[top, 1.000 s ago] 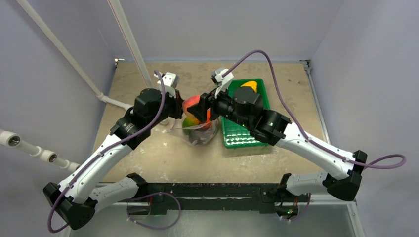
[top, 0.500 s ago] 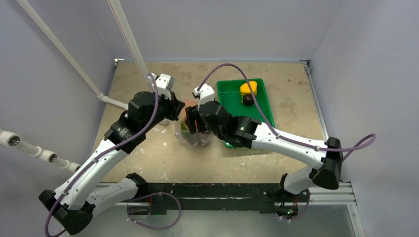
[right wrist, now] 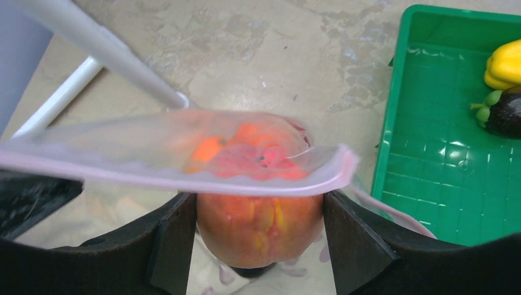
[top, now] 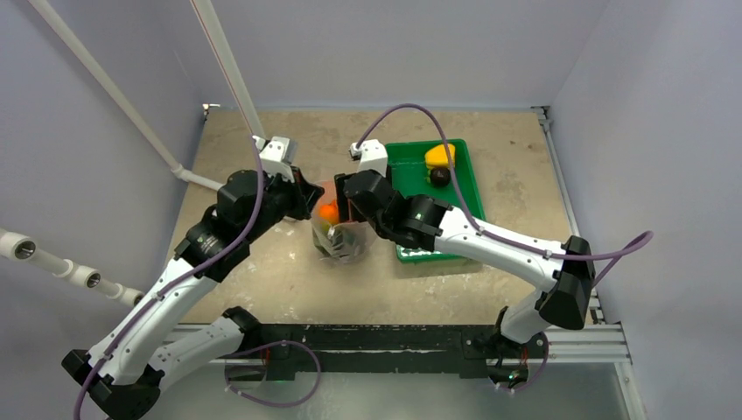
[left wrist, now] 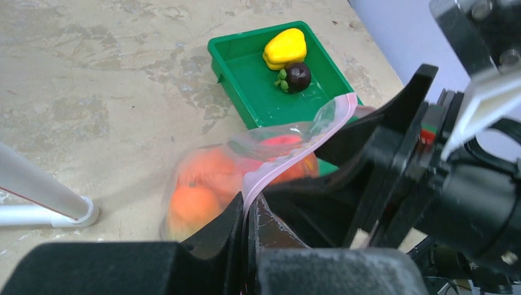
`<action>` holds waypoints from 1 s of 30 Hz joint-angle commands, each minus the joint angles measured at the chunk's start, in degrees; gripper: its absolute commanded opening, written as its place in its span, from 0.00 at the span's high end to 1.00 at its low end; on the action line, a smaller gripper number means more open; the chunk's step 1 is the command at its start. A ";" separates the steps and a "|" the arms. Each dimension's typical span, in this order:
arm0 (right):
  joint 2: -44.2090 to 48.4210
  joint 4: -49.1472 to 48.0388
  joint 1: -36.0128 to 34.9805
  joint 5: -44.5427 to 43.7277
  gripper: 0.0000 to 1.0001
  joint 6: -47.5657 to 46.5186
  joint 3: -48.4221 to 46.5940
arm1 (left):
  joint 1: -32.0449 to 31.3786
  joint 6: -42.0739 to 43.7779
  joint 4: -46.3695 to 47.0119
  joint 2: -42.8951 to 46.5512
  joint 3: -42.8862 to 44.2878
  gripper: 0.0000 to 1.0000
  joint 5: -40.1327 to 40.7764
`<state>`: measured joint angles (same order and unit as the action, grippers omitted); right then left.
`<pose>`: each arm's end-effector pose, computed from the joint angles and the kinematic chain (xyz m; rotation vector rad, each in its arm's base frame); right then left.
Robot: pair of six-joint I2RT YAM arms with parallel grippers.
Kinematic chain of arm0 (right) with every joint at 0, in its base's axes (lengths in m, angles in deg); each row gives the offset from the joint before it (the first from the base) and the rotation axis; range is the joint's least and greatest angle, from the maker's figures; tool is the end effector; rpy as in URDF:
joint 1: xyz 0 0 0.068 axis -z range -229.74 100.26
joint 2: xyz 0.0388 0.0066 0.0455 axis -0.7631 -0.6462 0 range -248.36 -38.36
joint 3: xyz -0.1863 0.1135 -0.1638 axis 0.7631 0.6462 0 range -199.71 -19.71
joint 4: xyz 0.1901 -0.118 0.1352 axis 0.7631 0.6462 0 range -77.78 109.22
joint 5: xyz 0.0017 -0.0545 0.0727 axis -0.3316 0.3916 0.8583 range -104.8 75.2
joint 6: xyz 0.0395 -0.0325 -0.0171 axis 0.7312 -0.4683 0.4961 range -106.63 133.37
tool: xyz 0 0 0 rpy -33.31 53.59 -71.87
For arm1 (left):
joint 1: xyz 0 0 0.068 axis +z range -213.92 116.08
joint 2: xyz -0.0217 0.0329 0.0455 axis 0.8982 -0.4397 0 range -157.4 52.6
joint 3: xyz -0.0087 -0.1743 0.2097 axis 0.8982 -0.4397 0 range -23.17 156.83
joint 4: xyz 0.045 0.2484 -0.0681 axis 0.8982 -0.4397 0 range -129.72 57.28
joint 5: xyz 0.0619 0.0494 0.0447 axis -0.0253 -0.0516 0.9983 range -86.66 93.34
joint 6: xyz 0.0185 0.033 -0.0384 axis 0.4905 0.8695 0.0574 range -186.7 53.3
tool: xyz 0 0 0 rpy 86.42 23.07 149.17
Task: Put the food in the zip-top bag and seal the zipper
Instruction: Place the fake fruit in the zipper food storage bag.
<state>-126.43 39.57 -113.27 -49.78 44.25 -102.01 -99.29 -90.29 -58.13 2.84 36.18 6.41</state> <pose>0.1731 0.3018 0.3560 -0.2375 2.0415 0.3714 0.1531 -0.1064 0.3852 0.1566 1.8932 -0.6624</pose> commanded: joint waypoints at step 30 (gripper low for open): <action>10.67 -7.04 12.88 2.11 0.07 -3.80 -5.33 | 0.06 -1.40 10.92 -0.16 -7.17 1.00 -4.36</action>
<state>-116.18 34.07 -103.28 -45.65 41.38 -105.64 -99.29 -92.96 -49.48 2.01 29.65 3.05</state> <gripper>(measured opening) 0.939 0.003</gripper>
